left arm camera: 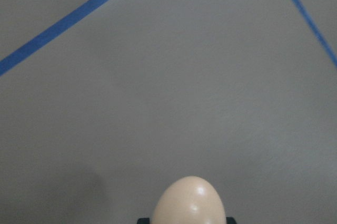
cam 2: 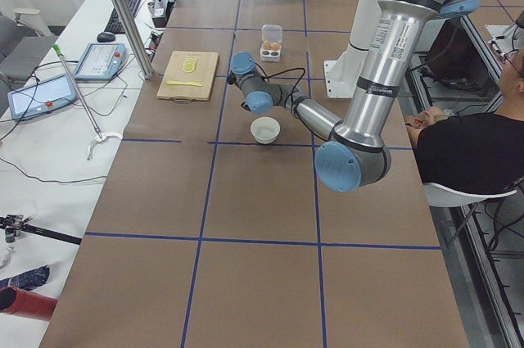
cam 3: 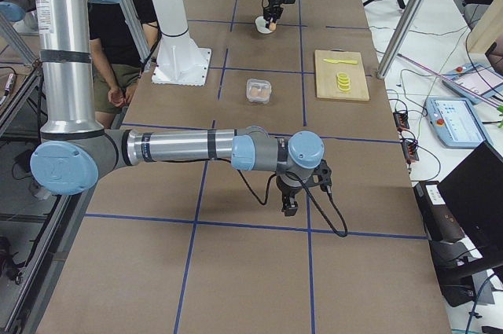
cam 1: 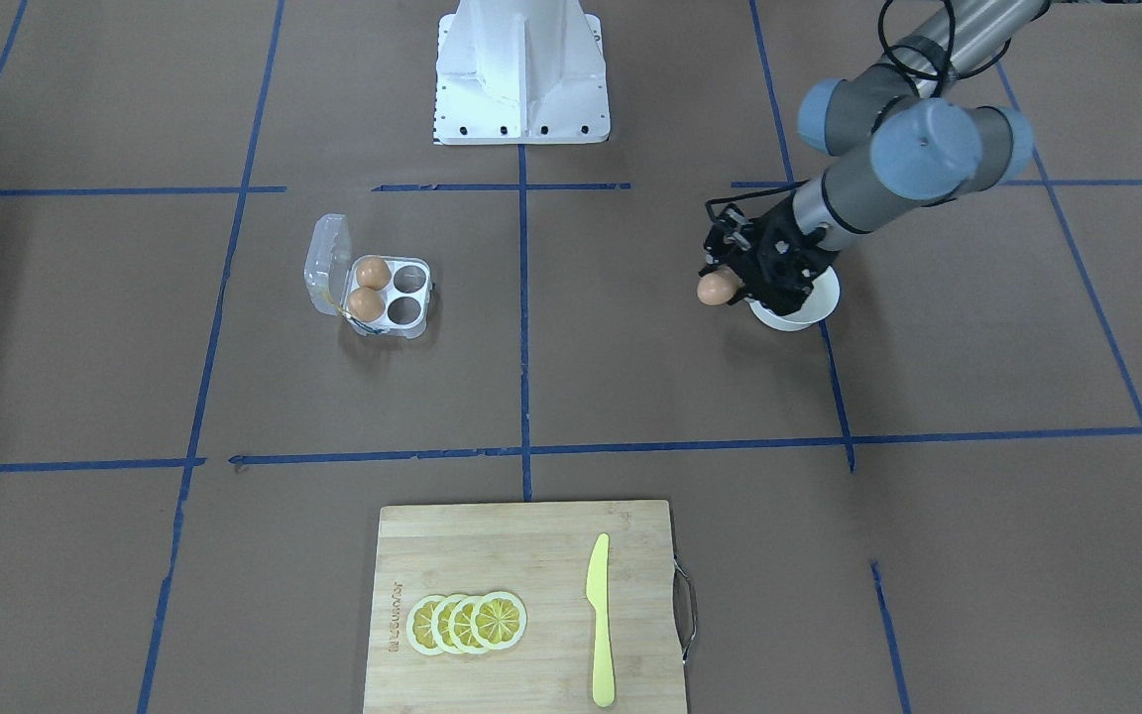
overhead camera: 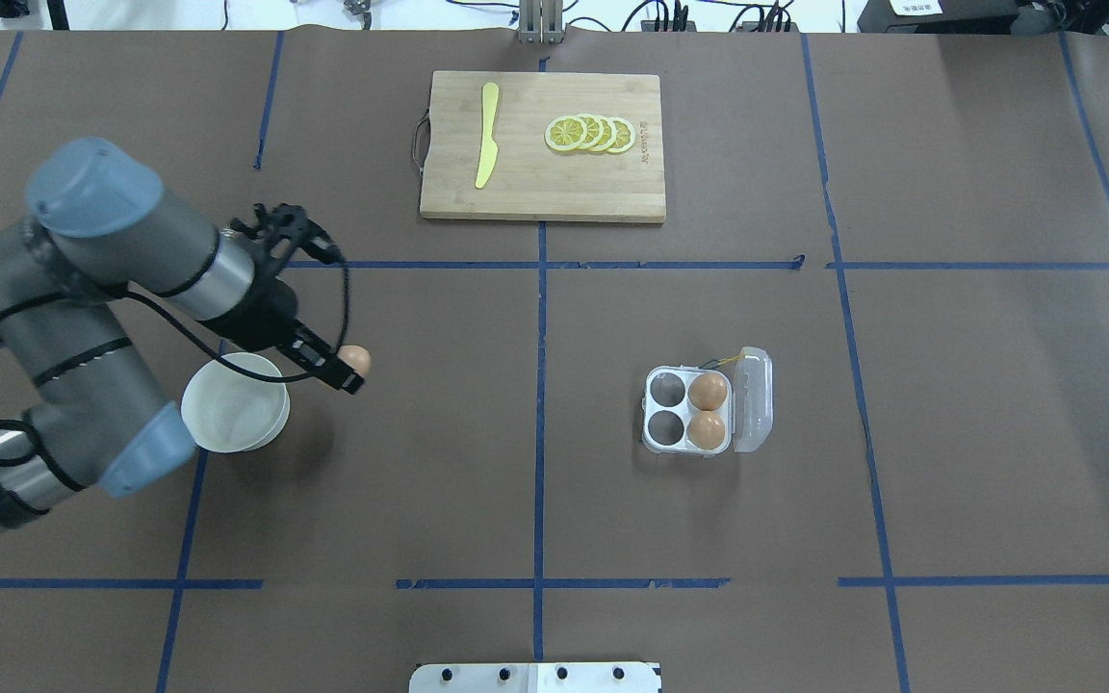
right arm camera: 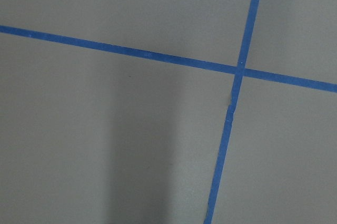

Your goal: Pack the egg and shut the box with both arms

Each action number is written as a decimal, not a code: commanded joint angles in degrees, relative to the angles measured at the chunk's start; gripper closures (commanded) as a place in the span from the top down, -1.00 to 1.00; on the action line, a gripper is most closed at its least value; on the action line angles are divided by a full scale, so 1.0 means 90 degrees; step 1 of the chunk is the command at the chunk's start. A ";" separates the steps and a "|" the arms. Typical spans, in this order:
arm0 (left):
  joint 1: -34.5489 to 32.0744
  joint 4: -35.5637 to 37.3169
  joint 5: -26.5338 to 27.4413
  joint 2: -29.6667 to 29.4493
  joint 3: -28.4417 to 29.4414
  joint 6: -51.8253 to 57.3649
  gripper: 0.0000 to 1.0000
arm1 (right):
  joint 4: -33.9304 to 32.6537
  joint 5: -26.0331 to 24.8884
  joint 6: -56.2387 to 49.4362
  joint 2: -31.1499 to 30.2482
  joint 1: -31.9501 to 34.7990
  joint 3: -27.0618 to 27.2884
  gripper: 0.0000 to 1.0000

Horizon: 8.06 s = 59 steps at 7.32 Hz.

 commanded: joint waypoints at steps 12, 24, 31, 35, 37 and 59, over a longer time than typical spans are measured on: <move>0.2141 -0.0902 0.3028 -0.3511 0.2629 -0.2580 -0.49 | 0.0000 0.0332 0.0000 -0.0068 0.0000 0.0049 1.00; 0.0699 -0.0805 0.2250 -0.2217 0.1450 -0.1636 0.90 | 0.0019 0.0498 0.2308 0.0020 -0.0847 0.1110 1.00; -0.0828 -0.0092 0.1642 -0.1090 0.0637 0.0094 0.90 | 0.3379 -0.2017 0.9288 0.0758 -0.4701 0.1573 1.00; -0.1042 -0.0101 0.1622 -0.1089 0.0656 0.0106 0.90 | 0.1952 -0.3281 1.0741 0.3032 -0.6133 0.1298 1.00; -0.1208 -0.0101 0.1457 -0.0915 0.0608 0.0183 0.90 | 0.1573 -0.2807 1.0723 0.3039 -0.5542 0.1844 1.00; -0.5076 0.3541 0.0051 0.2541 0.0052 0.4099 1.00 | 0.1367 -0.0117 0.0967 0.1270 0.0605 -0.1601 1.00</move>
